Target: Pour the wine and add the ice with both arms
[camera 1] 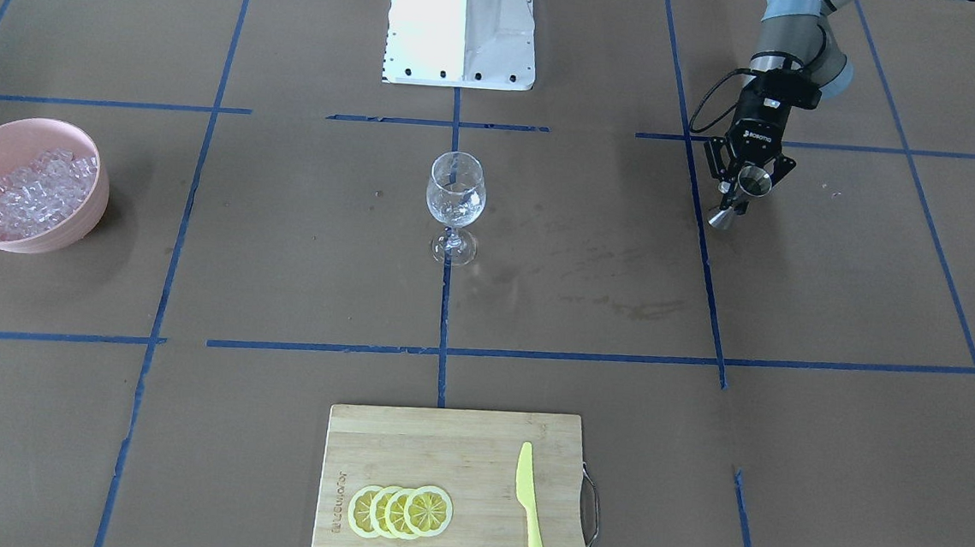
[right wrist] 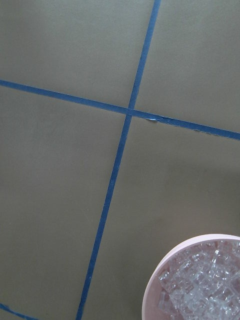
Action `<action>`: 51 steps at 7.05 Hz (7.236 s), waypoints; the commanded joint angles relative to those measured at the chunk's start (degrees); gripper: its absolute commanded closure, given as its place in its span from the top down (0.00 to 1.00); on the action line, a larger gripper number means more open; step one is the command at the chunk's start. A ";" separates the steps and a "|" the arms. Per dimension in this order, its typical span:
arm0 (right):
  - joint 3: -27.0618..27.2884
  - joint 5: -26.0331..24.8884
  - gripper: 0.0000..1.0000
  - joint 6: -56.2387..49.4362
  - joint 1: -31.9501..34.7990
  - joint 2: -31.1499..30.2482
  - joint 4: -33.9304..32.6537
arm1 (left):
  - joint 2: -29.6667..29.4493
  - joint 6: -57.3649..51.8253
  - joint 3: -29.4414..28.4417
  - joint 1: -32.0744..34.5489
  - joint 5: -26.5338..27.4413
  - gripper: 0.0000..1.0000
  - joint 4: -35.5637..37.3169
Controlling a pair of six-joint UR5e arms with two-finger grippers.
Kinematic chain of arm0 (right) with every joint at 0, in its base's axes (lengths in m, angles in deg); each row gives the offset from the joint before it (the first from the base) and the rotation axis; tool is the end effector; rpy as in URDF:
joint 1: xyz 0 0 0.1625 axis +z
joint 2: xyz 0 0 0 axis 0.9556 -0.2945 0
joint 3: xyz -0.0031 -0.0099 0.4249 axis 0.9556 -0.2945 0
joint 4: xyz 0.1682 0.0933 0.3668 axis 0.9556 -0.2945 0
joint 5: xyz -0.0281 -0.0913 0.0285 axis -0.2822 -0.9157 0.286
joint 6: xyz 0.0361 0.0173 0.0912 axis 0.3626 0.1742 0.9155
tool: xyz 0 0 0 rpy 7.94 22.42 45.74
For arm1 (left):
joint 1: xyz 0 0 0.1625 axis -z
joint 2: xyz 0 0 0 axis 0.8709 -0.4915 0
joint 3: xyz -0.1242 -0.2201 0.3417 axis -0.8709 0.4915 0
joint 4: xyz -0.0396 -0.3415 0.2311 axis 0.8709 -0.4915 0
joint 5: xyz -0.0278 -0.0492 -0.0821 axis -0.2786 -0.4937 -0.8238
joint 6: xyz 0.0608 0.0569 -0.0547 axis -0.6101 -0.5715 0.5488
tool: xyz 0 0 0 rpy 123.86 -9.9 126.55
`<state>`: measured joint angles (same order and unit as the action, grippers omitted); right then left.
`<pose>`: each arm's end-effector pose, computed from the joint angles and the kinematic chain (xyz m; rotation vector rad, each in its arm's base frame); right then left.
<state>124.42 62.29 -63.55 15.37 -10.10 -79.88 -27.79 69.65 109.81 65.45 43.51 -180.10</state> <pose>0.0490 -0.4452 0.5943 0.2810 -0.7864 -0.1469 0.3713 -0.2504 0.5340 1.2438 0.8431 -0.2044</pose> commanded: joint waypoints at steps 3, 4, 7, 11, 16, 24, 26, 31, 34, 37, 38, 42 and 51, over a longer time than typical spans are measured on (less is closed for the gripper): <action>-0.09 -0.03 1.00 0.08 0.00 0.00 -0.07 | -8.31 -9.39 1.02 12.74 -16.04 0.00 0.54; -0.09 -0.12 1.00 0.08 0.00 0.00 0.02 | -9.99 -12.29 1.02 14.08 -17.22 0.00 0.81; -0.09 -0.12 1.00 0.08 0.00 0.00 -0.07 | -18.24 -13.02 3.11 14.36 -16.53 0.00 12.96; -0.17 -0.12 1.00 0.08 0.00 -0.17 -0.07 | -31.35 -13.11 7.09 13.83 -16.44 0.00 33.05; -0.70 -0.21 1.00 0.08 0.00 -0.44 -0.07 | -36.27 -38.34 6.65 7.26 -2.42 0.00 33.24; -1.58 -0.21 1.00 0.17 0.00 -0.35 -0.07 | -37.69 -70.20 6.12 5.92 2.28 0.00 34.47; -1.67 -0.21 1.00 0.08 0.00 -0.35 -0.07 | -38.04 -77.49 6.12 5.22 4.56 0.00 34.47; -1.93 -0.12 1.00 0.08 0.00 -0.44 -0.07 | -39.45 -90.87 5.95 5.21 6.59 0.00 34.47; -2.02 -0.12 1.00 0.08 0.00 -0.44 -0.07 | -39.80 -99.91 5.95 5.21 8.08 0.00 34.47; -2.02 -0.12 1.00 0.08 0.00 -0.44 -0.07 | -39.89 -105.65 5.68 5.21 9.05 0.00 34.47; -2.02 -0.21 1.00 0.08 0.00 -0.44 -0.07 | -40.06 -105.66 5.68 5.13 9.05 0.00 34.38; -2.46 -0.12 1.00 -0.01 0.00 -0.44 -0.07 | -40.59 -104.87 6.21 5.21 8.79 0.00 26.62; -2.37 -0.21 1.00 -0.01 0.00 0.00 -0.07 | -10.95 -95.19 8.49 6.18 -1.54 0.00 -14.61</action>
<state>122.05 62.08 -63.56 15.37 -10.17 -79.95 -45.94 -32.07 118.37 71.67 45.74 -187.83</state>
